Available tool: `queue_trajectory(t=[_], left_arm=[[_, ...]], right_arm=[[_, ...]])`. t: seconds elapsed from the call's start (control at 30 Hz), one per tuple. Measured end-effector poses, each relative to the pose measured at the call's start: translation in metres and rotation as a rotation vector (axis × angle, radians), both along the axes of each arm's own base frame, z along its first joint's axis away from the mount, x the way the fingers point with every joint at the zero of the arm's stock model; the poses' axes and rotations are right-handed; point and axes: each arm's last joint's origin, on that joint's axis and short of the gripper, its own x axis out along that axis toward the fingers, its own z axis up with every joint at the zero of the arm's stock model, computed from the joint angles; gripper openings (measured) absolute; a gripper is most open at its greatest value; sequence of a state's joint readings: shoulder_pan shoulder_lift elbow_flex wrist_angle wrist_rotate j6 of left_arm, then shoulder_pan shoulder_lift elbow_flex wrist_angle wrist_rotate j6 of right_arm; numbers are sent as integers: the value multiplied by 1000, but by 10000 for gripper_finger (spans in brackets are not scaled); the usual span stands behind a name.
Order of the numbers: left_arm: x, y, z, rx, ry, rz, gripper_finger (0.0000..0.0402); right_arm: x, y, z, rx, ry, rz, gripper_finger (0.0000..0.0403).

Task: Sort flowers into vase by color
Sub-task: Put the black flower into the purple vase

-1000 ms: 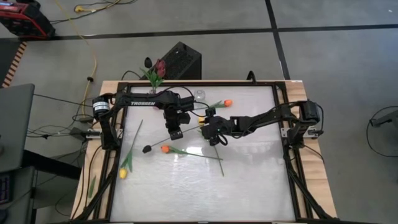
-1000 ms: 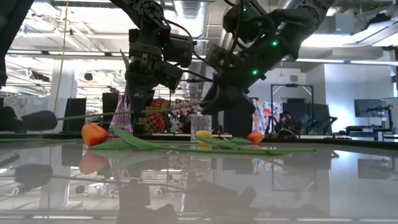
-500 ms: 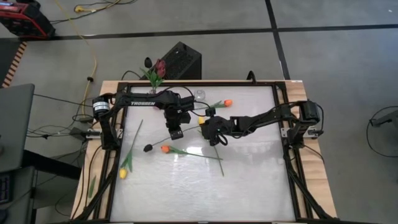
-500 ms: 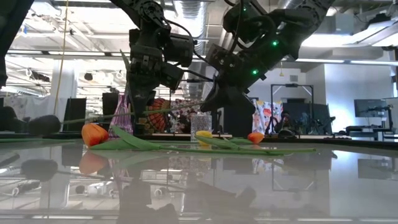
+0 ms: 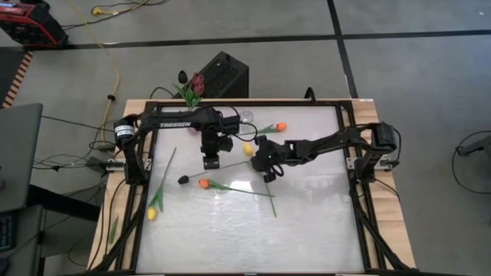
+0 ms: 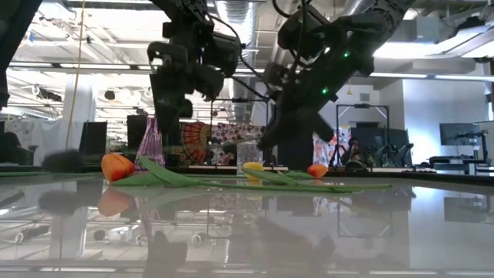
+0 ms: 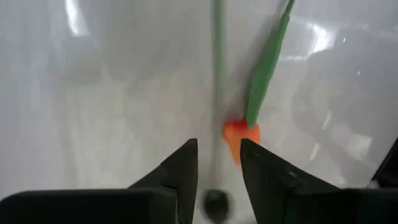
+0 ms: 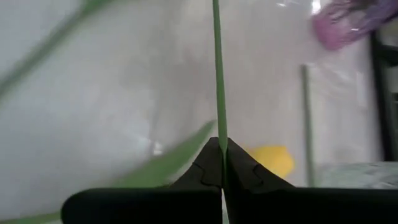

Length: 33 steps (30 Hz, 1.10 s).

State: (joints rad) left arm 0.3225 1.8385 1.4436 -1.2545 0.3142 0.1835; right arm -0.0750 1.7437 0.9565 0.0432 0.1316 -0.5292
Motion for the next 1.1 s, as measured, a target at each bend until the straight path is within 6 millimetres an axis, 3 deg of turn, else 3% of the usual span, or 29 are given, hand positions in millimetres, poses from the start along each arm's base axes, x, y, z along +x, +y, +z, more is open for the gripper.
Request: queue_trajectory(t=[0.17, 0.33, 0.57, 0.8, 0.9, 1.1], left_arm=[[3, 3, 16, 51, -73, -117, 111], [-6, 7, 38, 108, -208, -139, 112], [-19, 8, 97, 301, -554, -94, 112], [-41, -7, 152, 465, -926, -126, 112], [-46, -13, 151, 519, -1083, -143, 112], [-48, -18, 119, 602, -1366, -137, 112]], right_arm=[[-16, -14, 16, 200, 25, 61, 21], [-49, -32, 30, 385, -57, 172, 21], [-95, -52, 45, 522, -352, 323, 21], [-109, -50, 67, 541, -557, 545, 22], [-106, -47, 76, 514, -633, 600, 24], [-96, -46, 88, 485, -810, 657, 21]])
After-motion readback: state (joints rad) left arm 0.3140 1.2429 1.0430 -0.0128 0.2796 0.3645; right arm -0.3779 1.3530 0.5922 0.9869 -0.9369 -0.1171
